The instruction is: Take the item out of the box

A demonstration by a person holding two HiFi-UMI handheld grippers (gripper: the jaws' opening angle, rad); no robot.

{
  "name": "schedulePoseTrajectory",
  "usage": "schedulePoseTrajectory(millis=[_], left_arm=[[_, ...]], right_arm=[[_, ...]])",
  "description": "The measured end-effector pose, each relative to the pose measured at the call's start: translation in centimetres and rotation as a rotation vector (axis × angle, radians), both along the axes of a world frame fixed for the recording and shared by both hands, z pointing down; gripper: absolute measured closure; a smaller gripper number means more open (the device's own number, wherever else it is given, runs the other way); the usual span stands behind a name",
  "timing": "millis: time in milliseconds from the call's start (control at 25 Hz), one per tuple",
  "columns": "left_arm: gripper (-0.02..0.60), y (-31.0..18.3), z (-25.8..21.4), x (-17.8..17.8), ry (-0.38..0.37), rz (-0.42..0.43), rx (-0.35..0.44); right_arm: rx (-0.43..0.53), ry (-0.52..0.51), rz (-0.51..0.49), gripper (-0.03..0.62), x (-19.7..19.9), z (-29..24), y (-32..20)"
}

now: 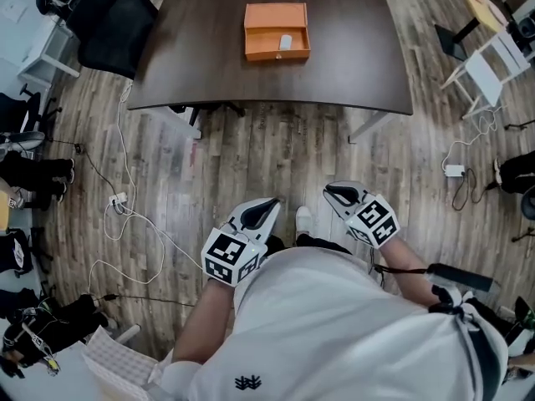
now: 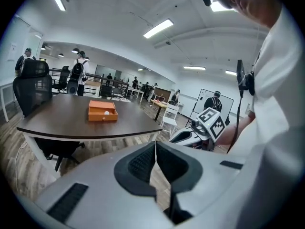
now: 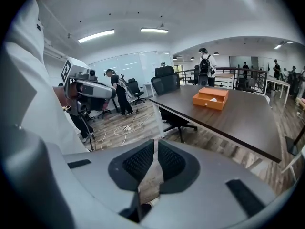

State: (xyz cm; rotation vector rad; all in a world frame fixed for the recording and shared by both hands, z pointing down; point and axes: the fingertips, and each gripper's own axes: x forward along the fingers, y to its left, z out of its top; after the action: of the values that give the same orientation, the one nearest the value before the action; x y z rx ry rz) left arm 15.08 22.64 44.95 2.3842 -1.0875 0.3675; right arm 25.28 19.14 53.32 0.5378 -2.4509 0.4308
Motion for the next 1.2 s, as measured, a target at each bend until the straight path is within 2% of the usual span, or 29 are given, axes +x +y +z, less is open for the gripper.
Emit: schedulePoseTrajectory(millis=[200, 360, 600, 680, 1000, 1200], left_arm=[[0.564, -3.1, 0.4, -2.3, 0.030, -0.026, -0.007], [0.548, -6.5, 1.3, -5.0, 0.051, -0.009, -0.008], [0.541, -12.9, 0.9, -10.1, 0.055, 0.078, 0.021], [0.540, -15.3, 0.6, -12.2, 0.056, 0.106, 0.027], [0.541, -20.8, 0.9, -19.9, 0.034, 0.219, 0.031], [0.568, -23.2, 1.3, -22.9, 0.056, 0.226, 0.013]], right_arm=[[0.003, -0.004, -0.001, 0.589, -2.3, 0.1, -3.4], [0.018, 0.008, 0.024, 0.589, -4.8, 0.1, -6.7], [0.001, 0.016, 0.139, 0.574, -8.7, -0.3, -12.7], [-0.011, 0.030, 0.165, 0.514, -10.7, -0.1, -14.8], [-0.003, 0.065, 0.291, 0.514, -17.0, 0.1, -22.3], [-0.003, 0.106, 0.322, 0.513, -18.5, 0.2, -26.3]])
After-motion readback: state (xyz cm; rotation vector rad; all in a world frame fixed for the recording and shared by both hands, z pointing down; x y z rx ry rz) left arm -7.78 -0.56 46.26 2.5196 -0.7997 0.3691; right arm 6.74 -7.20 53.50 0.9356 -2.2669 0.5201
